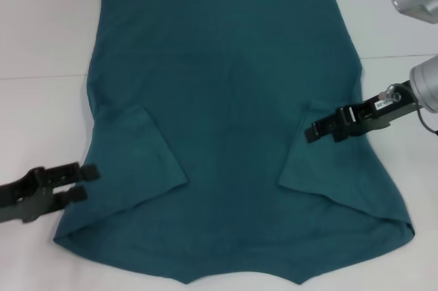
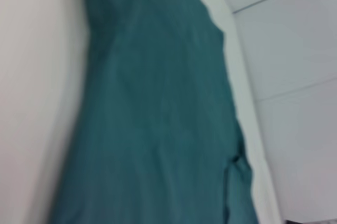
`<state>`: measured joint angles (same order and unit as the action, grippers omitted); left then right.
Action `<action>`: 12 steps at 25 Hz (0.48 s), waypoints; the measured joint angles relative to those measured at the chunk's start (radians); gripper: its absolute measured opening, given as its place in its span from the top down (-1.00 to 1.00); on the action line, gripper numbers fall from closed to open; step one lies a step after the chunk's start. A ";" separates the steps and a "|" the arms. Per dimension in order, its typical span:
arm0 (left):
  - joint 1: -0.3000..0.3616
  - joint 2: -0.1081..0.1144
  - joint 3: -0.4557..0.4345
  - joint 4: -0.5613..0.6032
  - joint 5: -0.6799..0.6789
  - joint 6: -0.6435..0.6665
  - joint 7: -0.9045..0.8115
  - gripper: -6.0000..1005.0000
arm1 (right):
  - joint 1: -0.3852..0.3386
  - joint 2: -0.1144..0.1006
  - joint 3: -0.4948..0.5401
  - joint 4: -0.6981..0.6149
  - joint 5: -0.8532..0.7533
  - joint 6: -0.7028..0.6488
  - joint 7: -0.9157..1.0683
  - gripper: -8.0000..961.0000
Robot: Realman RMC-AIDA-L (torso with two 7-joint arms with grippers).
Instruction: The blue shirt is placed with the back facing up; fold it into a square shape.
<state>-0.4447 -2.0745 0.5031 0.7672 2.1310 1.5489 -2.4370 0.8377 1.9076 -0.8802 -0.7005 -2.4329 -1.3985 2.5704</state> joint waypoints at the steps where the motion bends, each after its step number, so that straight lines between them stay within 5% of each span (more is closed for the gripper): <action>1: 0.004 0.000 0.000 0.005 0.009 0.000 -0.013 -0.28 | -0.002 -0.004 0.001 0.000 0.000 0.000 0.000 -0.59; 12: 0.043 -0.004 -0.030 0.068 0.149 -0.014 -0.140 -0.28 | -0.008 -0.012 0.004 -0.001 -0.004 0.002 -0.001 -0.59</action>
<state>-0.4016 -2.0782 0.4735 0.8355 2.2795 1.5344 -2.5774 0.8295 1.8953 -0.8759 -0.7010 -2.4372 -1.3966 2.5695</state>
